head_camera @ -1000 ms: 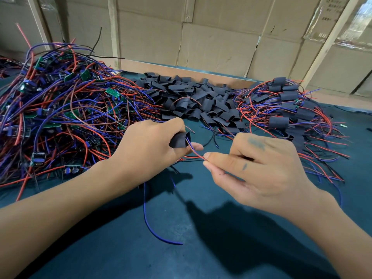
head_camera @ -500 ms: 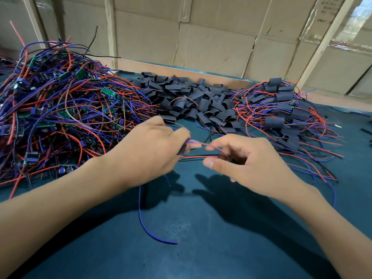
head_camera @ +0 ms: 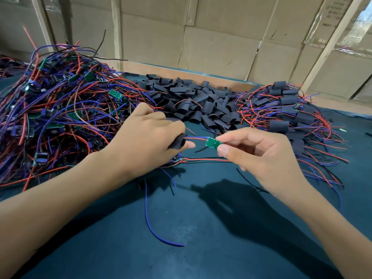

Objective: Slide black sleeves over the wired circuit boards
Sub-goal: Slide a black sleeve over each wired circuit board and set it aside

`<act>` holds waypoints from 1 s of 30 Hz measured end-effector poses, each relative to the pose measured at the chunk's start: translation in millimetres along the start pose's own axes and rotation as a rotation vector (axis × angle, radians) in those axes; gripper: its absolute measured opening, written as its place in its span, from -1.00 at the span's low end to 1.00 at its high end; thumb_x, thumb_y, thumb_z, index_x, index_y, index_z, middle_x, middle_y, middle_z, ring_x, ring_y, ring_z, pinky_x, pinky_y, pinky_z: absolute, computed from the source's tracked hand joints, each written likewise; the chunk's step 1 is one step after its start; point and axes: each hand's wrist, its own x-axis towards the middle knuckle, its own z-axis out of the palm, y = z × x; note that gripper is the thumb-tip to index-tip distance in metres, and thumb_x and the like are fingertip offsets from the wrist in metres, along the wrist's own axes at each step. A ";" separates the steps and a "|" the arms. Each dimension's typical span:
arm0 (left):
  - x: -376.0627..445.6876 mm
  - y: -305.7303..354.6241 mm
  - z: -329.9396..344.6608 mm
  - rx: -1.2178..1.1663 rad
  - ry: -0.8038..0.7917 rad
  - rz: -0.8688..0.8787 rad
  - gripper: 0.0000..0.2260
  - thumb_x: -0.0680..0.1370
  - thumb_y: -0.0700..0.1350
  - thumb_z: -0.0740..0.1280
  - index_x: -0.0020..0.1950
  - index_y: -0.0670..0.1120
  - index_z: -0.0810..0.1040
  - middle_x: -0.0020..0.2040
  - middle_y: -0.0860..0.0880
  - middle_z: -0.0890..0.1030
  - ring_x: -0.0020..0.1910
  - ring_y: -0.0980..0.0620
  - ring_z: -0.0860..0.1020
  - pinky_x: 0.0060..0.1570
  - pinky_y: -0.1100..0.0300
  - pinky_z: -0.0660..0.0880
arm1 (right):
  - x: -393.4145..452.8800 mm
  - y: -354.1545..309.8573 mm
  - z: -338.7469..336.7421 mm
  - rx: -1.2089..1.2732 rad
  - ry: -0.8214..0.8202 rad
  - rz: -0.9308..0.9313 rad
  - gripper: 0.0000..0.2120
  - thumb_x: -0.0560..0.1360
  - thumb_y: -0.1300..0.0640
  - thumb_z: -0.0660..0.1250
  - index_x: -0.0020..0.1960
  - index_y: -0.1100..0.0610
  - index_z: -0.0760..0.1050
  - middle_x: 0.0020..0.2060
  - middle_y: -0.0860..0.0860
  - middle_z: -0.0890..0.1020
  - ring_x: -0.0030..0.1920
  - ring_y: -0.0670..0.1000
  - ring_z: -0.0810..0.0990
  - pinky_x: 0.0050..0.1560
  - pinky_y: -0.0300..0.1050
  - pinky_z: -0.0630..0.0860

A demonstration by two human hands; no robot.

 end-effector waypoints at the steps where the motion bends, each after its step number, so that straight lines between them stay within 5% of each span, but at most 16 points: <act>1: 0.3 1.7 0.7 0.014 0.019 0.019 -0.64 0.63 0.12 0.28 -0.27 -0.04 0.35 -0.40 0.07 0.28 -0.37 -0.10 0.46 -0.10 0.02 0.45 | -1.3 -1.4 3.5 0.007 -0.015 -0.001 -0.86 0.47 0.27 0.49 -0.01 0.11 0.71 -0.21 0.09 0.73 -0.33 -0.13 0.54 -0.32 -0.40 0.41; 7: -1.1 15.1 3.3 0.043 0.087 0.079 -0.78 0.57 -0.13 0.26 -0.27 -0.07 0.36 -0.44 -0.01 0.43 -0.42 -0.13 0.42 -0.16 0.03 0.50 | -5.2 -3.7 16.4 0.136 -0.083 0.147 -0.80 0.40 0.09 0.50 0.01 0.06 0.73 -0.24 0.08 0.71 -0.46 -0.08 0.39 -0.45 -0.34 0.33; 15: -0.9 19.1 3.7 0.040 0.096 0.104 -0.53 0.63 0.29 0.17 -0.27 -0.06 0.40 -0.43 0.00 0.44 -0.42 -0.09 0.45 -0.19 0.01 0.48 | -1.7 -0.8 15.5 0.341 -0.118 0.318 -0.77 0.38 0.07 0.53 0.01 0.12 0.71 -0.20 0.10 0.70 -0.52 -0.08 0.32 -0.55 -0.34 0.15; 30: -0.9 34.1 1.2 -0.025 0.110 0.039 -0.49 0.59 0.32 0.22 -0.29 -0.07 0.31 -0.48 0.00 0.39 -0.48 -0.09 0.39 -0.18 0.02 0.47 | 1.2 -14.3 10.1 0.388 -0.154 0.422 -0.90 0.37 0.16 0.48 -0.12 0.12 0.71 -0.27 0.15 0.65 -0.52 -0.02 0.26 -0.51 -0.21 0.01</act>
